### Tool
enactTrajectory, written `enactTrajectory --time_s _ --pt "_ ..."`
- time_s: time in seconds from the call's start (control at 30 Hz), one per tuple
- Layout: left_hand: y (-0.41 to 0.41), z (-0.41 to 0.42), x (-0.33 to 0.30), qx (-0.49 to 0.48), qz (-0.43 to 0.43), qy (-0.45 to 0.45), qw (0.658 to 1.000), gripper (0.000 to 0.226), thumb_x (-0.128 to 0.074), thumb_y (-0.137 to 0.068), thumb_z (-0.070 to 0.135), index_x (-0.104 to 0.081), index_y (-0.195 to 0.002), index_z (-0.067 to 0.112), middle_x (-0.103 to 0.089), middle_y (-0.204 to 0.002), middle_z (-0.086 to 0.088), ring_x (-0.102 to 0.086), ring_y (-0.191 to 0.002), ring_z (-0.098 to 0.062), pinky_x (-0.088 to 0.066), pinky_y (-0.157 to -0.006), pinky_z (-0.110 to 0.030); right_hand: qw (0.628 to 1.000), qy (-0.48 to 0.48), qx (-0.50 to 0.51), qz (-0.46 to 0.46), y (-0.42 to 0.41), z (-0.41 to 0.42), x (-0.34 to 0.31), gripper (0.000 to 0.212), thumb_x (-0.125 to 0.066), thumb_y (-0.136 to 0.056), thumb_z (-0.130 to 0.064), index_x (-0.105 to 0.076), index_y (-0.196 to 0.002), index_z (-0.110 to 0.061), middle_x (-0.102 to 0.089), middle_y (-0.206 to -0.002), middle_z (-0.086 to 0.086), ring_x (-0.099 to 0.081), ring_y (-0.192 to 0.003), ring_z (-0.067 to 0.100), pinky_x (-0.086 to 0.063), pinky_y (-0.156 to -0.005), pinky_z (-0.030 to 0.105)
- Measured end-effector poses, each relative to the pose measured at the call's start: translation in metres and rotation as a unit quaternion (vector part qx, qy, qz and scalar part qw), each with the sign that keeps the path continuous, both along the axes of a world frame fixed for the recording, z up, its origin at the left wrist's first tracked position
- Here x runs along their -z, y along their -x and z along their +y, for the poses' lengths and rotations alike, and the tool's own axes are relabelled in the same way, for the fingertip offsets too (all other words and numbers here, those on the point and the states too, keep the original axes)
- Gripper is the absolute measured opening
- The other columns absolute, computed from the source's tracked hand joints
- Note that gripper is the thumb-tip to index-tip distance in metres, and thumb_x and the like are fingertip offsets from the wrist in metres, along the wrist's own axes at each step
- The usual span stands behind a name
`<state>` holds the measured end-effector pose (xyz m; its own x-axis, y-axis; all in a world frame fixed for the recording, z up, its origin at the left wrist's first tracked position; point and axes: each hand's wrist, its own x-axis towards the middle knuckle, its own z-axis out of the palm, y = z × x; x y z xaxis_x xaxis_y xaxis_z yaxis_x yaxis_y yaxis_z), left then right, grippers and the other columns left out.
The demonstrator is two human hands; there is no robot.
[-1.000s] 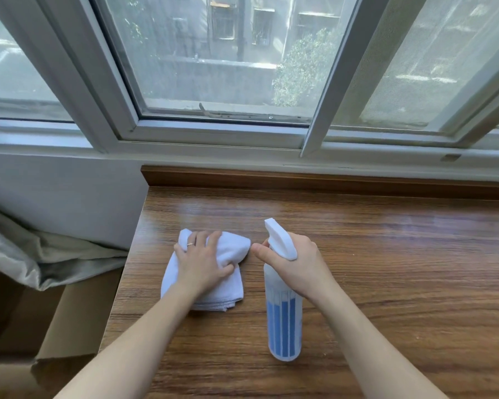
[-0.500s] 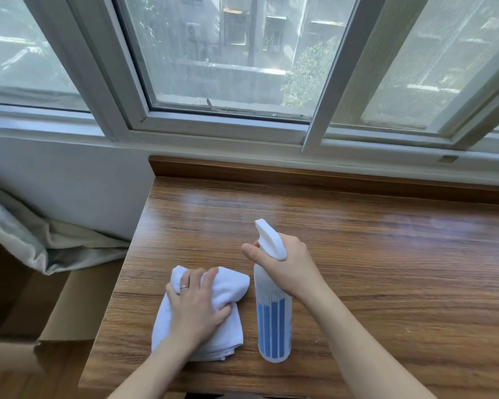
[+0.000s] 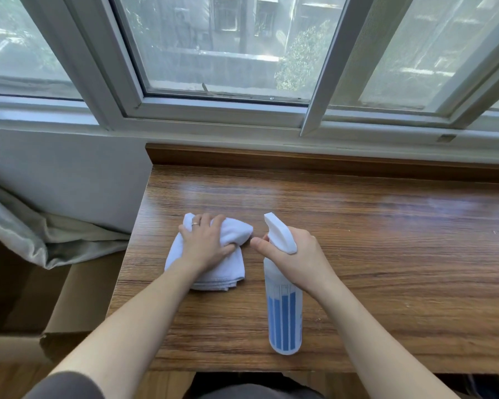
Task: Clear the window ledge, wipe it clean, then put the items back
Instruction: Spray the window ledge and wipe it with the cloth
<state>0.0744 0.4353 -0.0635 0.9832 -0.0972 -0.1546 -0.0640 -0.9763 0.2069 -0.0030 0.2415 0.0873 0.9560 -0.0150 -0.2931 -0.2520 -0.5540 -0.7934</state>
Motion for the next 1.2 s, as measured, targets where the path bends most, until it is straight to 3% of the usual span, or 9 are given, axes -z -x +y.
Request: enactTrajectory --time_s 0.13,0.23,0.3,0.47,0.67,0.93,1.2 --pt "-0.016 -0.002 -0.004 -0.01 0.023 -0.003 1.0 0.081 -0.056 -0.076 0.069 -0.03 -0.142 0.03 -0.031 -0.145 -0.001 -0.026 -0.136 -0.026 -0.021 -0.106 -0.063 1.0 -0.002 0.012 0.007 0.007 0.0 0.001 0.038 -0.072 -0.08 -0.057 -0.064 -0.072 -0.021 -0.062 -0.065 -0.009 -0.056 -0.062 0.003 -0.043 -0.063 0.025" --pt "-0.013 -0.003 -0.001 -0.017 0.029 0.01 0.999 0.094 -0.059 -0.068 0.077 -0.025 -0.143 0.031 -0.025 -0.148 0.002 -0.015 -0.142 -0.026 -0.009 -0.105 -0.073 1.0 -0.002 0.025 0.005 0.011 0.001 0.002 0.038 -0.072 -0.079 -0.056 -0.064 -0.072 -0.02 -0.061 -0.064 -0.011 -0.055 -0.062 0.002 -0.043 -0.063 0.025" --pt "-0.011 0.0 0.0 -0.01 0.034 0.012 0.999 0.098 -0.058 -0.066 0.078 -0.024 -0.144 0.029 -0.025 -0.148 0.002 -0.014 -0.143 -0.026 -0.013 -0.105 -0.07 0.999 -0.001 0.033 0.006 0.013 0.003 0.004 0.038 -0.072 -0.08 -0.055 -0.064 -0.073 -0.019 -0.06 -0.063 -0.012 -0.054 -0.061 0.001 -0.042 -0.061 0.023" --pt "-0.004 0.007 -0.002 0.022 0.0 0.002 1.0 0.095 -0.056 -0.067 0.078 -0.031 -0.139 0.021 -0.035 -0.141 0.003 -0.027 -0.133 -0.024 -0.025 -0.1 -0.057 0.999 -0.004 0.043 0.001 0.015 0.013 0.006 0.043 -0.071 -0.081 -0.055 -0.063 -0.075 -0.014 -0.057 -0.061 -0.011 -0.05 -0.057 0.002 -0.04 -0.06 0.025" --pt "0.012 0.018 -0.001 0.056 -0.031 -0.018 0.998 0.101 -0.029 -0.055 0.082 -0.044 -0.129 0.015 -0.048 -0.131 -0.001 -0.043 -0.124 -0.027 -0.019 -0.103 -0.061 0.999 -0.008 0.053 -0.006 0.017 0.027 0.008 0.039 -0.072 -0.082 -0.053 -0.063 -0.073 -0.016 -0.058 -0.063 -0.009 -0.053 -0.06 0.005 -0.041 -0.061 0.027" --pt "0.042 0.031 0.007 0.089 -0.039 -0.016 0.995 0.099 -0.033 -0.057 0.08 -0.046 -0.132 0.016 -0.049 -0.13 -0.001 -0.044 -0.122 -0.03 -0.027 -0.101 -0.058 0.998 -0.01 0.061 -0.021 0.02 0.039 0.007 0.034 -0.072 -0.082 -0.055 -0.065 -0.072 -0.023 -0.061 -0.063 -0.012 -0.057 -0.062 0.004 -0.043 -0.062 0.026" --pt "0.077 0.027 0.004 0.053 -0.035 -0.027 0.998 0.099 -0.032 -0.056 0.079 -0.046 -0.132 0.017 -0.049 -0.13 -0.001 -0.045 -0.122 -0.03 -0.026 -0.104 -0.057 0.999 -0.013 0.018 -0.026 0.027 0.036 -0.001 0.041 -0.072 -0.08 -0.056 -0.065 -0.075 -0.016 -0.063 -0.069 -0.003 -0.056 -0.065 0.01 -0.043 -0.063 0.03"
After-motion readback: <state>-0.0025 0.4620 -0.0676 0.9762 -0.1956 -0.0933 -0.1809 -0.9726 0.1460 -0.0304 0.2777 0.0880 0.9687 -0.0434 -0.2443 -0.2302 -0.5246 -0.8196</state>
